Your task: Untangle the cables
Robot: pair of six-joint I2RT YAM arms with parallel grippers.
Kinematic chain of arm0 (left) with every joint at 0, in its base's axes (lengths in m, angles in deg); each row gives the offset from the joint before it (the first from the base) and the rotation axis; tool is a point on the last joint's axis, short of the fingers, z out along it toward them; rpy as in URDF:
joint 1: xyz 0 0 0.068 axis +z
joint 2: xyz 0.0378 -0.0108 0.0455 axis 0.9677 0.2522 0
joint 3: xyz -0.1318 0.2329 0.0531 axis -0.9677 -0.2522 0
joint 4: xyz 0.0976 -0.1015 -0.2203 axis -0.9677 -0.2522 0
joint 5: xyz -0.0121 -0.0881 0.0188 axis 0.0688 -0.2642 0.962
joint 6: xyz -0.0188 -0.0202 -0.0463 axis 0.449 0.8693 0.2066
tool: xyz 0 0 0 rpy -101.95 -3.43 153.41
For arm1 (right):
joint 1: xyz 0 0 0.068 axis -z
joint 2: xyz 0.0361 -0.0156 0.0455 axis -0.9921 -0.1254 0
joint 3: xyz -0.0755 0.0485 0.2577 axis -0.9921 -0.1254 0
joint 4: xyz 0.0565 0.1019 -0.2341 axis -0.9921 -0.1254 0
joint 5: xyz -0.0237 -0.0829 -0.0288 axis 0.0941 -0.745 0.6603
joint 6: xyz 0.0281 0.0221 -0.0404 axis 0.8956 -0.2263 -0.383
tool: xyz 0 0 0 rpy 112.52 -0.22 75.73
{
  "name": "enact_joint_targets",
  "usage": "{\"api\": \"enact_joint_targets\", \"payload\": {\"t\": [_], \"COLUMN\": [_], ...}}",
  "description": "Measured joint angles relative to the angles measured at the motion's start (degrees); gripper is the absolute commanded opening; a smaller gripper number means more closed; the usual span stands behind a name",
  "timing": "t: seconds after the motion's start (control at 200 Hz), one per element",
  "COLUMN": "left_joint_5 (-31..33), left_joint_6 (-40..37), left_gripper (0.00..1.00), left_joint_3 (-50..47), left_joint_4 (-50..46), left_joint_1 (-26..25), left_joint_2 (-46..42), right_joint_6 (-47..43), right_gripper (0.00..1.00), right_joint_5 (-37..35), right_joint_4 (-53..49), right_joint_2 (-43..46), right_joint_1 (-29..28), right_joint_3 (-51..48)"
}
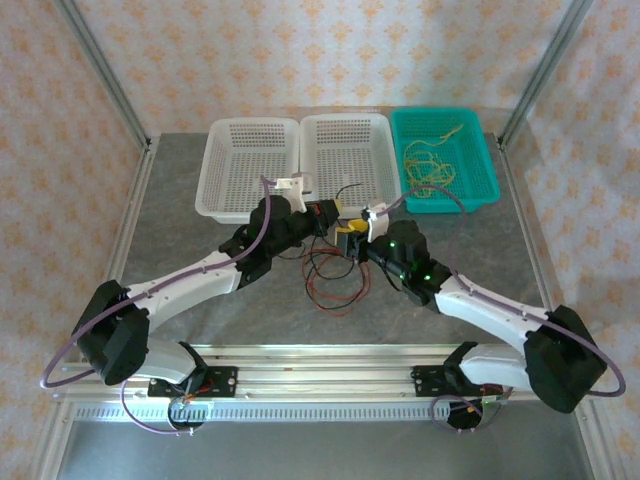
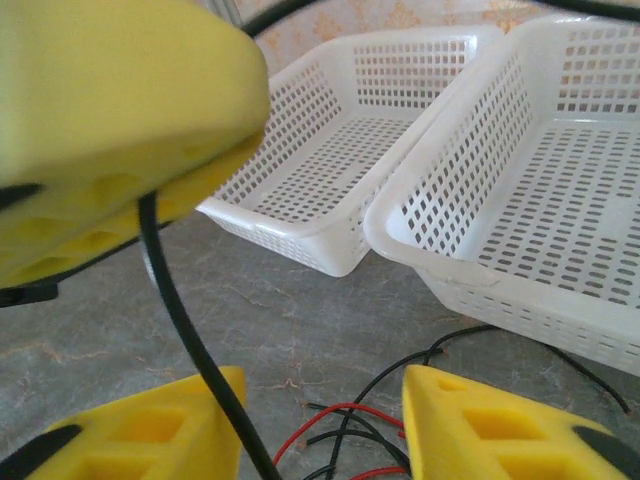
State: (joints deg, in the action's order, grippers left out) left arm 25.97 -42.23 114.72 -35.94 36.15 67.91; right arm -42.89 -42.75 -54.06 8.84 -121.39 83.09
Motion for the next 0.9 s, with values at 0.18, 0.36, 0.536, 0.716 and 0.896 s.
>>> {"api": "enact_joint_targets", "payload": {"t": [0.18, 0.36, 0.536, 0.716, 0.896], "left_joint_5": [0.0, 0.0, 0.0, -0.3, 0.7], "left_joint_6": [0.4, 1.3, 1.4, 1.2, -1.2], "left_gripper": [0.0, 0.0, 0.0, 0.21, 0.56], "left_joint_3": [0.0, -0.1, -0.1, -0.1, -1.3], "left_joint_4": [0.0, 0.0, 0.0, -0.1, -1.7], "left_joint_1": [0.0, 0.0, 0.0, 0.0, 0.0], "left_joint_2": [-0.3, -0.3, -0.3, -0.3, -1.8], "right_joint_6": [-0.2, -0.5, -0.3, -0.3, -0.4], "right_gripper": [0.22, 0.06, 0.0, 0.0, 0.0], "right_joint_5": [0.6, 1.1, 0.6, -2.2, -8.6], "right_joint_4": [0.3, 0.5, 0.3, -1.6, -5.7], "right_joint_2": [-2.4, -2.4, -1.9, 0.0, 4.9], "right_joint_1": [0.0, -0.1, -0.2, -0.3, -0.3], "right_joint_3": [0.8, 0.8, 0.8, 0.8, 0.8]}}
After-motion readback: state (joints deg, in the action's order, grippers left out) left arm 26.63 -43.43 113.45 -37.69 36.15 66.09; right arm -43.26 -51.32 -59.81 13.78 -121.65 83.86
